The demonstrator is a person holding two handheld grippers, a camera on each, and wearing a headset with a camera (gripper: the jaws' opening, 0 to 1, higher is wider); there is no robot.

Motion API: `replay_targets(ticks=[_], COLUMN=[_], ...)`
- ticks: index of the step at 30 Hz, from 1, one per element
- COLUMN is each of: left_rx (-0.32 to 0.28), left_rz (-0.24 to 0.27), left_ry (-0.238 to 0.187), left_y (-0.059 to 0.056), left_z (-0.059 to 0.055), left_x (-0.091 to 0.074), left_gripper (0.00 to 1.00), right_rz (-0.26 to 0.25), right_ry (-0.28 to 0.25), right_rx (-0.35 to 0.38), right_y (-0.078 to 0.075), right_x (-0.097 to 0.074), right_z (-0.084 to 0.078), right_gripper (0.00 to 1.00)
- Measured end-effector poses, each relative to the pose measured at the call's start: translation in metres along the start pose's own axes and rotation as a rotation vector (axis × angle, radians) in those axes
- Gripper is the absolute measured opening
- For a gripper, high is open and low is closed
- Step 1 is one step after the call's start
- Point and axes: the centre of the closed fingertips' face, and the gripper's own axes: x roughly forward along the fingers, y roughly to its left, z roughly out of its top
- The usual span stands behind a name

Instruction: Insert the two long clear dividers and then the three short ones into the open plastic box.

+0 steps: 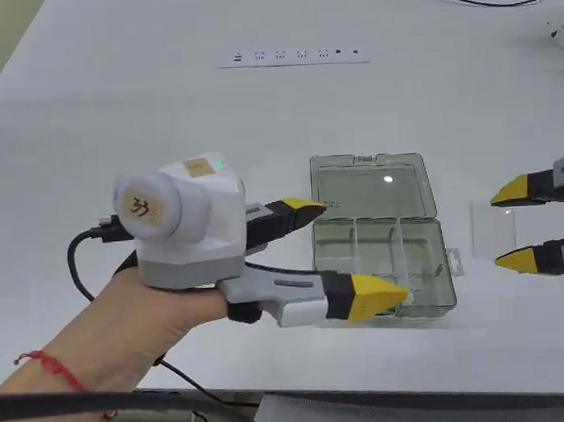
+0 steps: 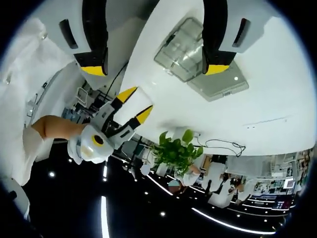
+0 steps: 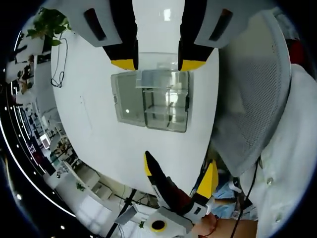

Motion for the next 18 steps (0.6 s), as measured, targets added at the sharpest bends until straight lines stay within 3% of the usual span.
replay_targets(ticks=[3,4,7,11,18], left_rx=[-0.109,-0.116,-0.160,-0.287,-0.347], left_rz=[-0.028,-0.020,-0.017,-0.035,-0.080], left_ry=[-0.040,-0.046,-0.027,-0.032,-0.025], left_y=[-0.007,-0.007,-0.008,-0.012,-0.021], left_z=[0.007,0.007,0.003,0.000,-0.003], left_x=[0.008,0.011,0.016,0.024,0.033], left_gripper=[0.72,0.68,0.59,0.49,0.30], right_rz=[-0.018,-0.024,-0.028,-0.041,-0.042], right_ry=[-0.006,-0.012,-0.028,-0.036,-0.052], right_rx=[-0.012,-0.013,-0.008,-0.022,-0.041], right_y=[0.002,0.003,0.005,0.008,0.013], right_x=[-0.002,-0.004,-0.007,-0.010,-0.013], right_z=[0.011,0.016,0.025,0.035,0.052], right_gripper=[0.32,0.32,0.32,0.32,0.32])
